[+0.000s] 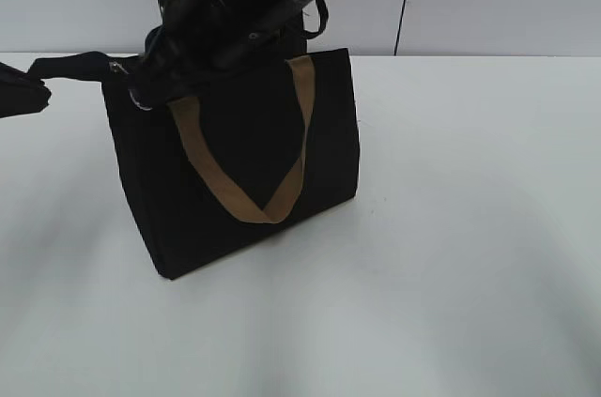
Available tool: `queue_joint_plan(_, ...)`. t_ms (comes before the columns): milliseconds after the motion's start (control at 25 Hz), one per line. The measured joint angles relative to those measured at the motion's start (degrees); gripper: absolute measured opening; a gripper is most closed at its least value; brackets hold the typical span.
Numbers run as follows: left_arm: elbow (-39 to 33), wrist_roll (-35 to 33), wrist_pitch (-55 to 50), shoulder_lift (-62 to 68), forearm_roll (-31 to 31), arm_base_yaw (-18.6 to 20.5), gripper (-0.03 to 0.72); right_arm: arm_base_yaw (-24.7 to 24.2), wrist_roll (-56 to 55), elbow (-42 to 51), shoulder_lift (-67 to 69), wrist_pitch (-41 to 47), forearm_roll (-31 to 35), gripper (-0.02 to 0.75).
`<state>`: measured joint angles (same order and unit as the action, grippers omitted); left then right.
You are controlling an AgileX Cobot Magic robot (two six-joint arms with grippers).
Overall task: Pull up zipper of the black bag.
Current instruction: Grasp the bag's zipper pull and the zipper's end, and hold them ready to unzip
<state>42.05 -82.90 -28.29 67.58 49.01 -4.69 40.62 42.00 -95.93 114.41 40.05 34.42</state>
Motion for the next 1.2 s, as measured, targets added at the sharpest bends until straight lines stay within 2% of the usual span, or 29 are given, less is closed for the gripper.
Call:
queue_joint_plan(280, 0.0, 4.3, -2.3, 0.1, -2.9, 1.4, 0.023, -1.6, -0.8, -0.4, -0.5, 1.7, 1.7, -0.015)
queue_joint_plan(520, 0.2, 4.8, -3.9, 2.0, -2.5, 2.0, 0.023, -2.7, -1.0, -0.4, -1.5, 2.4, 2.4, -0.015)
queue_joint_plan(760, 0.2, 5.5, -3.3, 3.5, -6.7, 2.6, 0.023, -5.6, -1.5, -0.4, -2.0, 2.8, 0.9, -0.015)
queue_joint_plan(960, 0.2, 5.6, -3.2, 3.5, -6.8, 2.6, 0.023, -6.6, -1.5, -0.4, -2.0, 3.2, 0.8, -0.015)
queue_joint_plan(1200, 0.2, 5.7, -3.2, 3.5, -7.0, 2.6, 0.023, -11.7, -1.5, -0.4, -2.0, 4.3, -0.1, -0.015)
